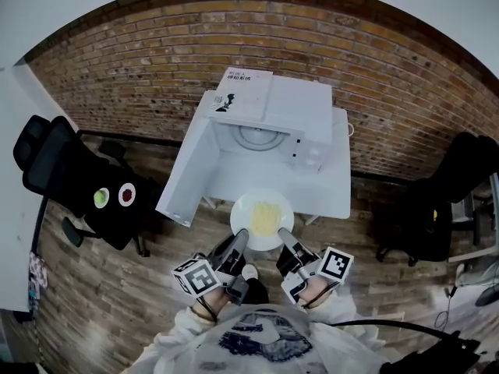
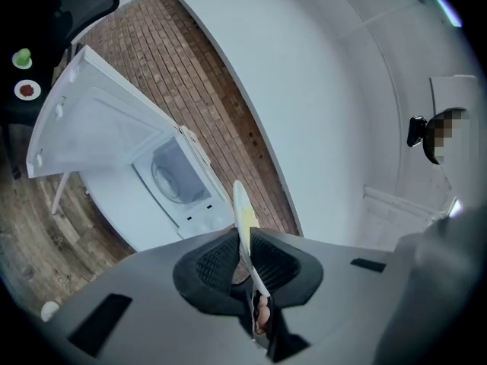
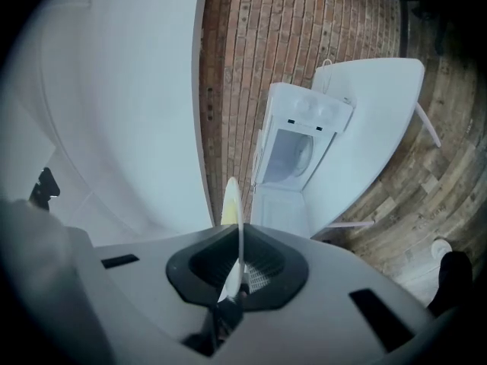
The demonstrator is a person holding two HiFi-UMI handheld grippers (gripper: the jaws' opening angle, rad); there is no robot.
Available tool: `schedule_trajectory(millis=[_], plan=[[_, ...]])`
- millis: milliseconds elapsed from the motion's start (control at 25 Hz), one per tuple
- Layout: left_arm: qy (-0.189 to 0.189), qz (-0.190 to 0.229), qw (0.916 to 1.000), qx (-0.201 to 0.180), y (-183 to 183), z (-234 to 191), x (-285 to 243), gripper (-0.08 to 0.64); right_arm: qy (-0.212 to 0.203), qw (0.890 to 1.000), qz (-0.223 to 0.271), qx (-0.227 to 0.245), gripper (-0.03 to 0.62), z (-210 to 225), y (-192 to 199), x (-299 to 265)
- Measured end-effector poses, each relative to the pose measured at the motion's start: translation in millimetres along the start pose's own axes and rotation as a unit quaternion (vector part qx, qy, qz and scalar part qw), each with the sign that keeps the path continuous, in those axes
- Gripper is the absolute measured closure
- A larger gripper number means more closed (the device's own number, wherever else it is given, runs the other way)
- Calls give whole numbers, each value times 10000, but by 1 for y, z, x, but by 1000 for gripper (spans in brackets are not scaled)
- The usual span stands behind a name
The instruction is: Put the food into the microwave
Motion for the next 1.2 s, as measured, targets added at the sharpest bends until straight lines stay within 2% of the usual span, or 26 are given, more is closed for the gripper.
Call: schedule_trajectory(millis=[400, 800, 1200], plan=[[176, -290, 9994, 63, -46, -50, -36, 511, 99, 9995, 285, -4, 572, 1, -22, -65], [178, -478, 9981, 342, -49, -73, -58, 511, 340, 9984, 434, -104, 572, 9, -40, -82], [2, -489, 9977, 462, -52, -88, -92, 511, 446, 9980, 367, -262, 572, 19, -74, -100]])
Point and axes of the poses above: the fingertips, and each gripper's own axes: x backward along the fingers, z to its right, y out of its underside, the point moved 5 cm from there along x, backward along the fingers, and after that the axes turned 13 degrees about -x, right-handed, at the moved point
